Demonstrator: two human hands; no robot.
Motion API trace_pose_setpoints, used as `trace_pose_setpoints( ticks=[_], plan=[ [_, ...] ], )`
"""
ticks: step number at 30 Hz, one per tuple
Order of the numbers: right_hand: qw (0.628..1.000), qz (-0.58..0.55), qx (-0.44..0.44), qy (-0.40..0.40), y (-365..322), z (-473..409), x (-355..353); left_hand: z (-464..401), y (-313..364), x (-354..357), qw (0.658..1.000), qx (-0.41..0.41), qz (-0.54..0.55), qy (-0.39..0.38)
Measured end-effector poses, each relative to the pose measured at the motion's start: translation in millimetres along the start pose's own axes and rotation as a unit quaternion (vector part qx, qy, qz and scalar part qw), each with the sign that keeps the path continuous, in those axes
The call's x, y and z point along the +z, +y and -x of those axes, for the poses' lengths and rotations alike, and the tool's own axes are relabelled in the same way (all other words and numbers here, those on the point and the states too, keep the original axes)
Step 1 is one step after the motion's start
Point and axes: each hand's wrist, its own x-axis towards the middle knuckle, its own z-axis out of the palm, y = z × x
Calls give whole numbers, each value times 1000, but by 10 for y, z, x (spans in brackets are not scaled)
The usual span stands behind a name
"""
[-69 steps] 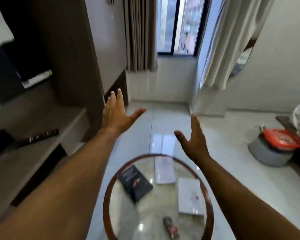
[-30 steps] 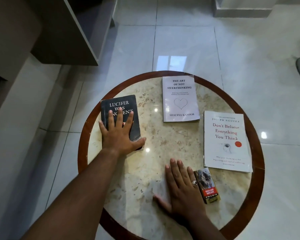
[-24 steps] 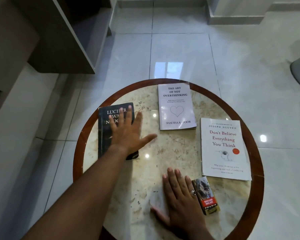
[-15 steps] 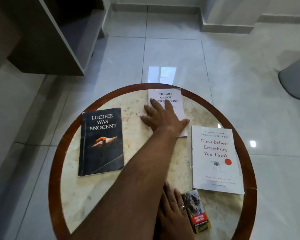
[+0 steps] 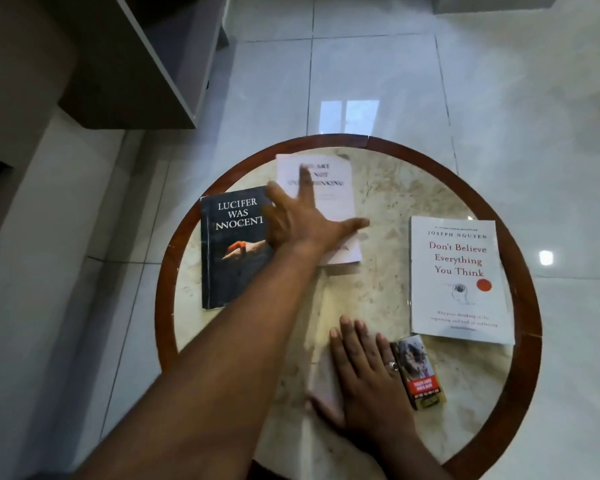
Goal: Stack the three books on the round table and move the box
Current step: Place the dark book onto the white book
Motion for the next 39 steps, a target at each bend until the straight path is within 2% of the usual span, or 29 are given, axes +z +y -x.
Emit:
trace_pose_setpoints(
  ticks=[4,10,18,29,35,37,39],
  plan=[
    [1000,-1,1,-10,-6,1,10,60,-635,-345,997,-41,18,56],
    [1000,4,3,-9,2,4,30,24,-1240,-379,995,-74,-59,20],
    [1000,7,6,-13,-23,-8,-12,204,-1214,-174,988,-85,-66,108],
    [1000,6,8,-7,-22,-12,-6,265,-1176,13,985,-67,-37,154],
    [1000,4,10,-20,-12,-3,-5,315,-1147,36,988,-51,-46,137],
    [1000,3,11,-20,-24,6,-29,367,-1037,49,989,-16,-58,137],
    [1000,-2,10,-25,-29,-3,-69,419,-781,98,990,57,-59,114]
  ],
)
